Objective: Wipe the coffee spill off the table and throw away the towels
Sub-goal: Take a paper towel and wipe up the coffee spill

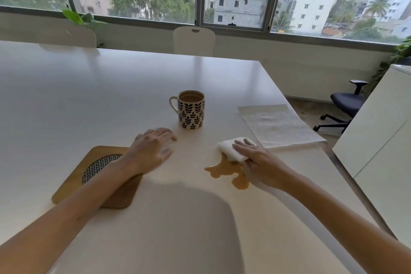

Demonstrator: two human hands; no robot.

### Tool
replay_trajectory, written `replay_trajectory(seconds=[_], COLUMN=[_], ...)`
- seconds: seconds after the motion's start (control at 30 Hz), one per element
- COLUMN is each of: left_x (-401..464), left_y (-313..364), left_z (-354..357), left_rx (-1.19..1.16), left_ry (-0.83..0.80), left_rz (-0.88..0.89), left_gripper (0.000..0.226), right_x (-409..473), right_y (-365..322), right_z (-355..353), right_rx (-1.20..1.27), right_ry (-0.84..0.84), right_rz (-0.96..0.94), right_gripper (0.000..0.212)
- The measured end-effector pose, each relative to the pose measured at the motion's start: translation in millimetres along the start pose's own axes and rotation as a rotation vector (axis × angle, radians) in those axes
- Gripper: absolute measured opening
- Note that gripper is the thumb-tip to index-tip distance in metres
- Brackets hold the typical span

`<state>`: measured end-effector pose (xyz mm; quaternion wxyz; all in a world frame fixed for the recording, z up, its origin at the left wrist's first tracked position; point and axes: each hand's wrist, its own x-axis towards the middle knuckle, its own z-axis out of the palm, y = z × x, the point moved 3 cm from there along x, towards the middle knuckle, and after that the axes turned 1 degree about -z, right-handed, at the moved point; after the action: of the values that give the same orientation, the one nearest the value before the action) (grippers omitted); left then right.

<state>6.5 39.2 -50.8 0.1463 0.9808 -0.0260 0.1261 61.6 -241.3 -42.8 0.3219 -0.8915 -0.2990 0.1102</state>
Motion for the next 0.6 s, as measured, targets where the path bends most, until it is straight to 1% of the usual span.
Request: replay_trajectory(seconds=[0.03,0.07,0.1,0.27,0.37,0.43,0.53,0.57,0.6], left_x=[-2.1,-3.6,-4.6,-6.6,-6.4,-7.0,-7.8,-8.0,-8.4], left_y=[-5.3,-9.0,-11.7,-15.9,-15.7,-14.8,-14.7,-14.9,-14.7], left_z=[0.7,1.3,2.3,5.8,5.3,4.8,3.7,3.6,3.4], left_rx=[-0.008,-0.023,-0.045,-0.107,-0.109,-0.109,-0.109,-0.113,-0.116], left_ry=[-0.014,-0.017,-0.017,-0.017,-0.013,-0.014,-0.028,-0.032,-0.034], left_rz=[-0.002,0.003,0.007,0.025,0.031,0.032,0.007,0.003,0.003], left_gripper=[0.027,0.025,0.024,0.022,0.023,0.024,0.025,0.025,0.025], right_x=[-2.5,-5.0,-7.3,-18.1,-28.5,-31.1,-29.8,-29.5,-29.6], right_y=[-4.5,-8.7,-10.5,-16.3,-14.6,-13.5,-15.8,-18.6,-21.8], right_z=[4.0,8.7,11.2,19.6,30.1,32.8,28.9,27.3,24.2], right_rx=[0.134,0.219,0.240,-0.169,-0.349,-0.406,-0.320,-0.217,-0.050], right_ry=[-0.086,-0.157,-0.191,-0.319,-0.317,-0.312,-0.323,-0.313,-0.279], right_rz=[0.038,0.050,0.037,-0.106,-0.159,-0.154,-0.102,-0.079,-0.048], right_gripper=[0.052,0.050,0.050,0.056,0.055,0.055,0.051,0.049,0.046])
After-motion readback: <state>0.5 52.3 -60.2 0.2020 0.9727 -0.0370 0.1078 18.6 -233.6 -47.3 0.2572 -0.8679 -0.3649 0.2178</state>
